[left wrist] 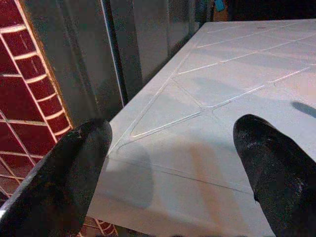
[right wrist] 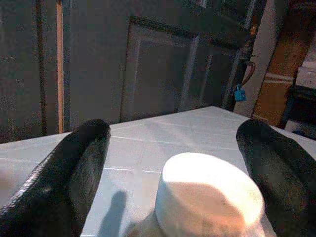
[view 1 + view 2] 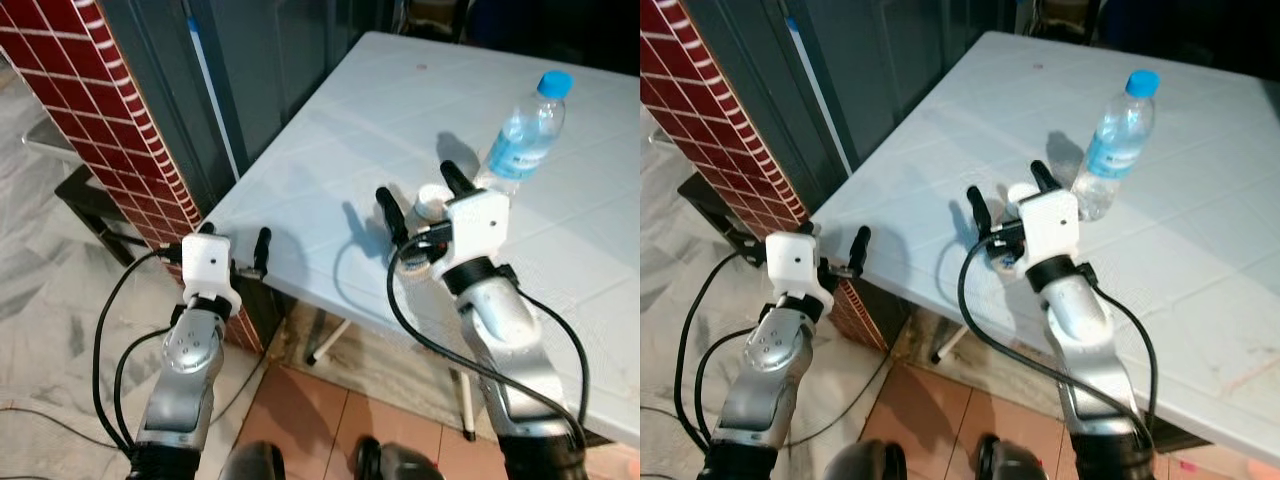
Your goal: Restocking fridge
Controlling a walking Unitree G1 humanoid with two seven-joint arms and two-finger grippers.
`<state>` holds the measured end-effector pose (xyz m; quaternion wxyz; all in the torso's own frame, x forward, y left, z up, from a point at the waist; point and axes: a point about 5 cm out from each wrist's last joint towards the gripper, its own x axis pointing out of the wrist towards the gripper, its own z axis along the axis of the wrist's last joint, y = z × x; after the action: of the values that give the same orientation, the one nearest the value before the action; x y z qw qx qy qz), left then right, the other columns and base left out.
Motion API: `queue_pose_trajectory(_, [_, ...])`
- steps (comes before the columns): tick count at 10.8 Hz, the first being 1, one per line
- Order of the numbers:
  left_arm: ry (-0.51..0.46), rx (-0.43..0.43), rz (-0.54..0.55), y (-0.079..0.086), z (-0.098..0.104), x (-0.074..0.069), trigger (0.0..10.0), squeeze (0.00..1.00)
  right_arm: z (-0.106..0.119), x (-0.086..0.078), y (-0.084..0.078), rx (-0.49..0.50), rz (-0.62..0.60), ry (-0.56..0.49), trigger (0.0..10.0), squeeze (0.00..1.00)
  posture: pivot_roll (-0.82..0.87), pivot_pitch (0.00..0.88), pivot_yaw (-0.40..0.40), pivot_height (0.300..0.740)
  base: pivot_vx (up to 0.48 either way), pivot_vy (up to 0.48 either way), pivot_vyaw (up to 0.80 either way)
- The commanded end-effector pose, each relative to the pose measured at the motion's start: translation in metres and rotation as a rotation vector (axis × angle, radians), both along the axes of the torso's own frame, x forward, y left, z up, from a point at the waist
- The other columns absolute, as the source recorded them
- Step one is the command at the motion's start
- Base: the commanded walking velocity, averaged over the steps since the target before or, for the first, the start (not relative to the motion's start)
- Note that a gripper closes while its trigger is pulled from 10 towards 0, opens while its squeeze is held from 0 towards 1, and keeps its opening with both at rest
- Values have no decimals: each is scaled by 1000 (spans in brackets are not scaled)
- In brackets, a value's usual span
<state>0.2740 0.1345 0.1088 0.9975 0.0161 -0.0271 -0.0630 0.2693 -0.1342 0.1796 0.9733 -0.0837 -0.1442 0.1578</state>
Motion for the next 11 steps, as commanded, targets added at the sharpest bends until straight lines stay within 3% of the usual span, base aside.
queue_pose_trajectory(1, [3, 7, 4, 2, -2, -1, 10000, 0, 4, -4, 4, 3, 28, -4, 10000, 1000, -35, 60, 54, 740, 0, 0, 0])
queue_pose_trajectory(4, [8, 0, -4, 0, -3, 0, 10000, 0, 1, -16, -1, 0, 12, 33, 10000, 1000, -39, 58, 49, 740, 0, 0, 0])
queue_pose_trajectory(9, [15, -2, -20, -4, -4, 0, 10000, 0, 3, -18, -2, -6, -9, 43, 10000, 1000, -50, 60, 52, 740, 0, 0, 0])
queue_pose_trajectory(10, [17, -3, -20, -4, -5, 0, 10000, 0, 2, -16, -1, 3, -18, 60, 10000, 812, -50, 63, 51, 740, 0, 0, 0])
queue_pose_trajectory(11, [21, -4, -20, -4, -6, 0, 10000, 0, 1, -14, -1, 1, -25, 65, 10000, 0, -47, 64, 50, 740, 0, 0, 0])
